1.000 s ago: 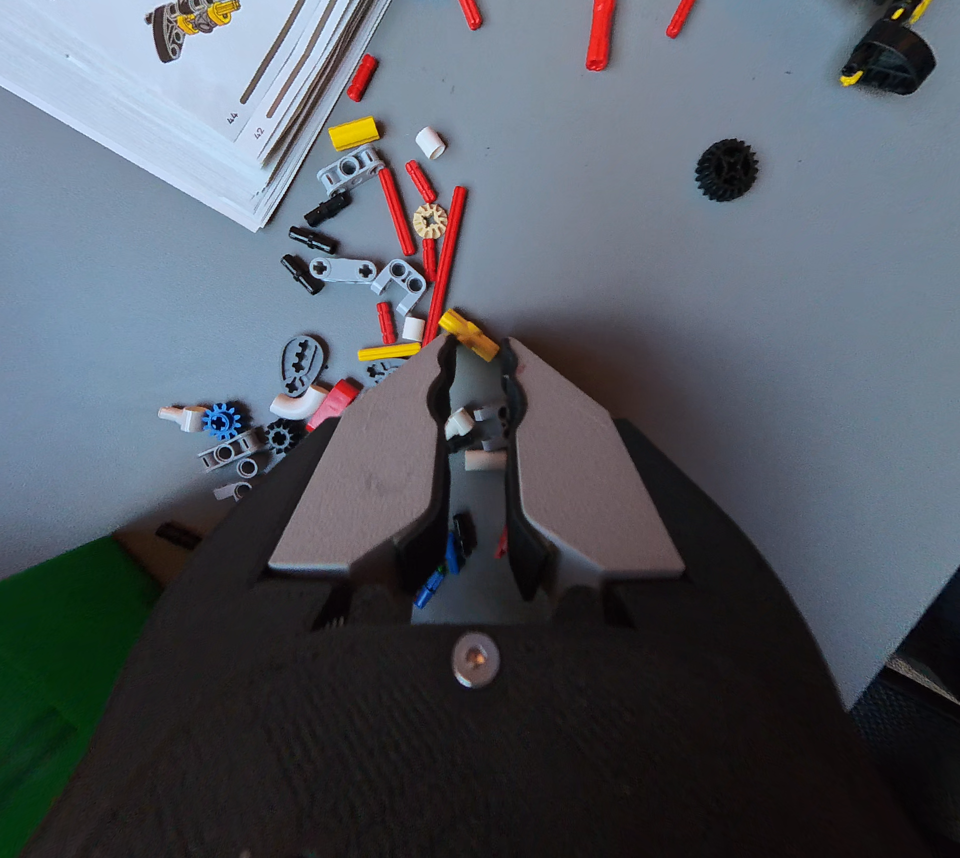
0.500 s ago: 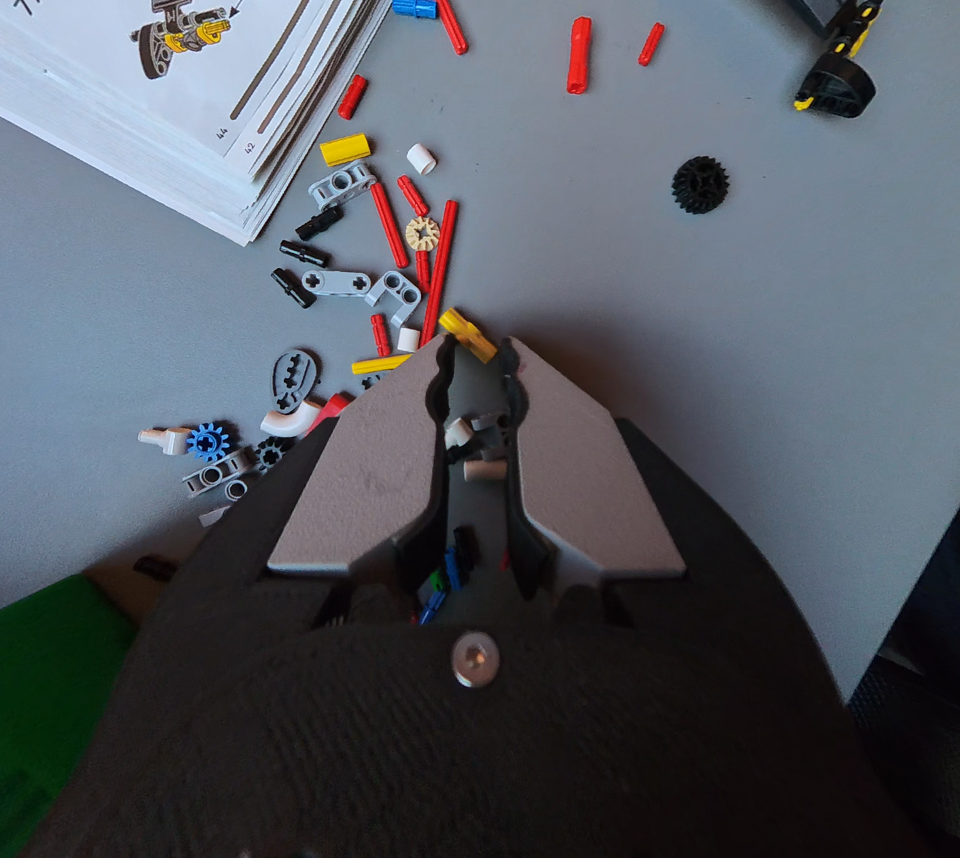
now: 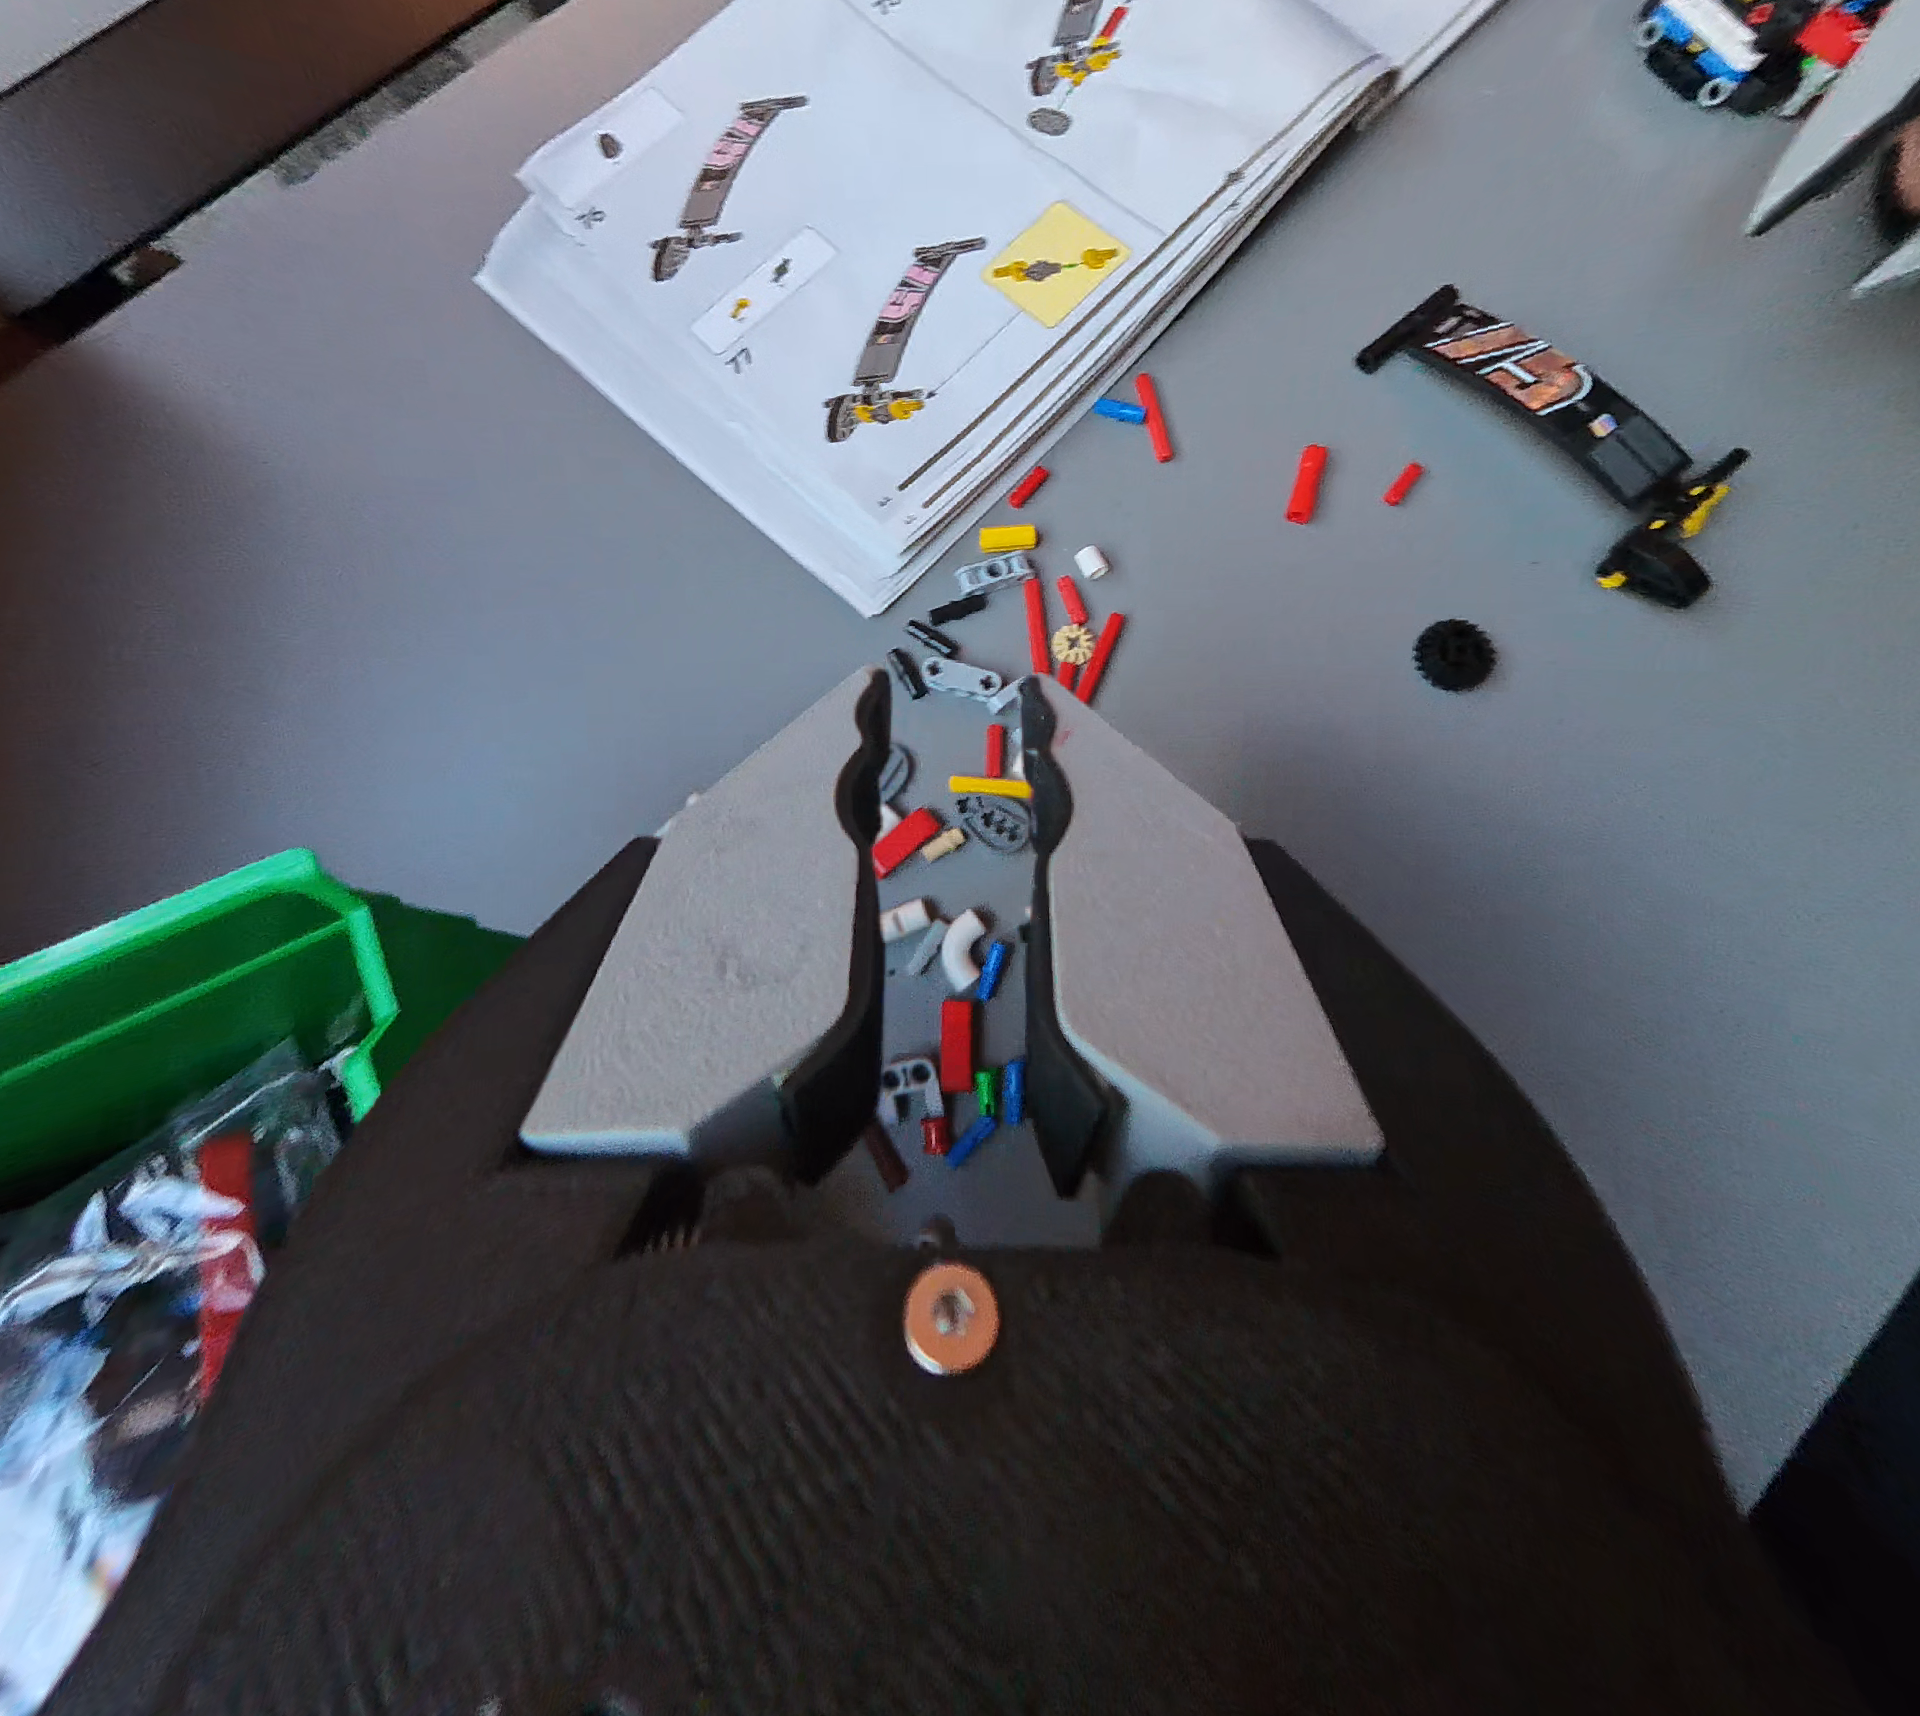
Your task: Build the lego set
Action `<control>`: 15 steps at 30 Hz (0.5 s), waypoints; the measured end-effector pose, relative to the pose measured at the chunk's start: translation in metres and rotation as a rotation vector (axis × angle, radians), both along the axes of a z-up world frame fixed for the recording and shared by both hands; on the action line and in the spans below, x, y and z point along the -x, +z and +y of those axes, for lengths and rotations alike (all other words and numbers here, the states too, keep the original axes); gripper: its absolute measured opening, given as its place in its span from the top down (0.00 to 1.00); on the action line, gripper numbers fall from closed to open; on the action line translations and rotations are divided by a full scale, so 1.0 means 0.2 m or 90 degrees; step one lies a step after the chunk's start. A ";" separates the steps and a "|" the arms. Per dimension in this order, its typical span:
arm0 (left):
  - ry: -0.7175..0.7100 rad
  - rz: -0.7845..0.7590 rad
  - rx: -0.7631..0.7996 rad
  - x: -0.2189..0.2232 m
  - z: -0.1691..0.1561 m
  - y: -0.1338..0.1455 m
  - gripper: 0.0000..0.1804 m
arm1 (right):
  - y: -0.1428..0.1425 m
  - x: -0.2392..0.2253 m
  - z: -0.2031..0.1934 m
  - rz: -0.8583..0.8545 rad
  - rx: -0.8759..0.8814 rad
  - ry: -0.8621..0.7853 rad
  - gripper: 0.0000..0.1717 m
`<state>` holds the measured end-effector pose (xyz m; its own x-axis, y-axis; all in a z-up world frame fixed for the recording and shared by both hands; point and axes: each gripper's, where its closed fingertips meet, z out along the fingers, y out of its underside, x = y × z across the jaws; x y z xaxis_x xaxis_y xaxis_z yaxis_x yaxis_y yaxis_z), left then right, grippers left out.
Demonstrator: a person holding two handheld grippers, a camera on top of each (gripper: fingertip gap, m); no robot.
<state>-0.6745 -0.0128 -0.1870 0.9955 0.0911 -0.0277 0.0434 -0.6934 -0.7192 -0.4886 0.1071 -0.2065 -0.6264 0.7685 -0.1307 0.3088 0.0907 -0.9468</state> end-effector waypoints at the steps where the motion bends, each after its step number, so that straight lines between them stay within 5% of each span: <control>1: 0.006 0.006 0.007 0.00 -0.01 0.01 0.88 | 0.00 0.00 0.00 0.001 0.000 -0.003 0.88; 15: 0.061 0.025 0.018 -0.07 -0.15 0.09 0.88 | 0.04 -0.03 0.02 0.027 -0.027 -0.029 0.89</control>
<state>-0.6613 -0.0430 -0.1684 0.9803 0.1849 -0.0697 0.0835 -0.7076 -0.7017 -0.4825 0.1105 -0.1990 -0.5943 0.8010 -0.0716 0.2733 0.1175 -0.9547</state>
